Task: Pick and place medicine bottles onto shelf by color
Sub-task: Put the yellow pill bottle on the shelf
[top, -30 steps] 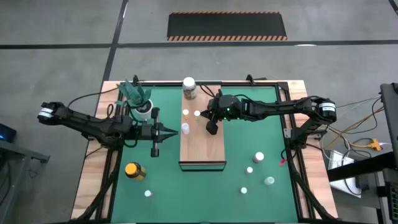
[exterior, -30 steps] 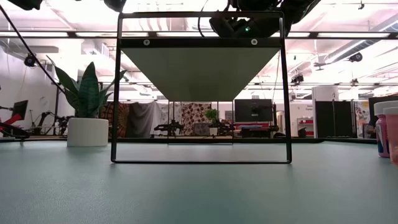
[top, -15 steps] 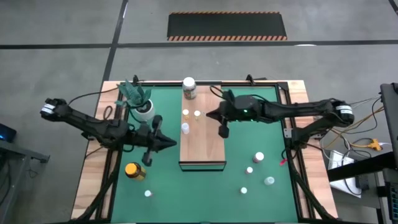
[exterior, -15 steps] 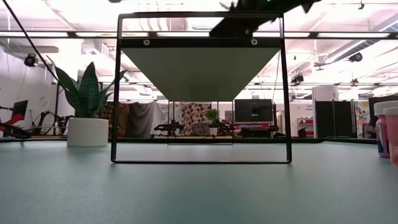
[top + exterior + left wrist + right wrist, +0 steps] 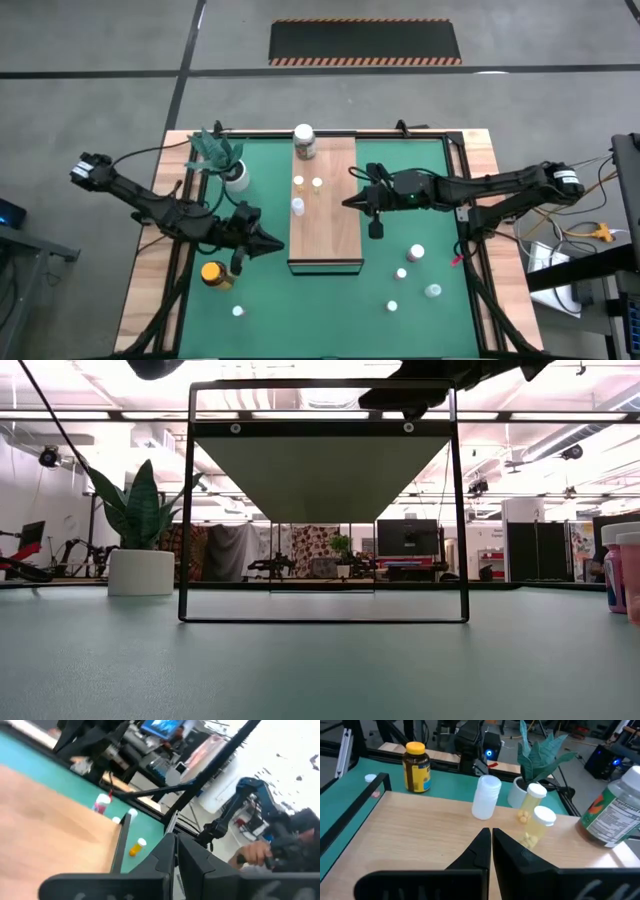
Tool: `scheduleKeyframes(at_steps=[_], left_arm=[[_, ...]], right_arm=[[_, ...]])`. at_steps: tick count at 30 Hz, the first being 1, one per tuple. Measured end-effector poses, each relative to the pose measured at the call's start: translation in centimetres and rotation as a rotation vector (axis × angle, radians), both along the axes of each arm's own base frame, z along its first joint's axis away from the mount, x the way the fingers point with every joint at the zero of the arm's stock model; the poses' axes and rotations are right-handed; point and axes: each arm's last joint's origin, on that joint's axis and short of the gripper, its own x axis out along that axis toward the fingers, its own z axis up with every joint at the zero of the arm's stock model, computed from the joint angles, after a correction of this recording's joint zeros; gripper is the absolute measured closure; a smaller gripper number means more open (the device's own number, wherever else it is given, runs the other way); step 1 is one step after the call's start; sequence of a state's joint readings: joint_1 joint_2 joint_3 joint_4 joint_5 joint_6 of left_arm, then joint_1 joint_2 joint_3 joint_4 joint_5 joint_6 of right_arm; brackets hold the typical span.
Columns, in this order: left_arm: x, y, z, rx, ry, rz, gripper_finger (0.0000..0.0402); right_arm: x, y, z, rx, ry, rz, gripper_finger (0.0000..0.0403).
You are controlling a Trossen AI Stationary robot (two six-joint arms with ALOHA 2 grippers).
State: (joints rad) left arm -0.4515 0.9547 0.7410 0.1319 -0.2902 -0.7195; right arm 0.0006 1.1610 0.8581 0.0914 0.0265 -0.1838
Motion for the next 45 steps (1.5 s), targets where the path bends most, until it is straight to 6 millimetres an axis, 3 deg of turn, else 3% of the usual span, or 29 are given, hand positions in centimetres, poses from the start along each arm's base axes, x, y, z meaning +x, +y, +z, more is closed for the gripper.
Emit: scheduleKeyframes(at_steps=[5, 12, 17, 23, 29, 35, 39, 45], left_arm=[[-0.3, -0.4, -0.9, -0.184, 0.2, 0.073, 0.0399], [-3.0, -2.6, -1.4, -0.476, 0.772, 0.19, 0.0401], [-4.3, -3.3, -1.3, -0.463, 1.135, 0.389, 0.0401], [-3.8, -4.3, -3.3, -0.429, 1.413, 0.488, 0.0401], [-2.9, -6.0, -4.8, -0.386, 1.515, 0.479, 0.0402], [-3.4, -7.0, -4.5, -0.393, 1.552, 0.43, 0.0393], [-4.0, -7.3, -4.2, -0.405, 1.551, 0.431, 0.0347], [-4.2, -7.4, -4.3, -0.396, 1.555, 0.429, 0.0227]], right_arm=[[-0.1, 0.0, 0.1, -0.017, -0.006, 0.004, 0.0394], [-0.1, 0.0, 0.0, -0.015, 0.004, 0.004, 0.0394], [0.0, 0.0, -0.1, -0.026, 0.006, 0.008, 0.0394], [0.0, -0.1, -0.1, -0.06, 0.006, 0.017, 0.0394], [0.0, -0.2, -0.1, -0.059, 0.007, 0.013, 0.0394], [0.0, -0.2, -0.1, -0.049, 0.008, 0.01, 0.0394], [0.0, -0.2, -0.1, -0.048, 0.009, 0.01, 0.0394], [0.0, -0.2, -0.1, -0.049, 0.012, 0.01, 0.0394]])
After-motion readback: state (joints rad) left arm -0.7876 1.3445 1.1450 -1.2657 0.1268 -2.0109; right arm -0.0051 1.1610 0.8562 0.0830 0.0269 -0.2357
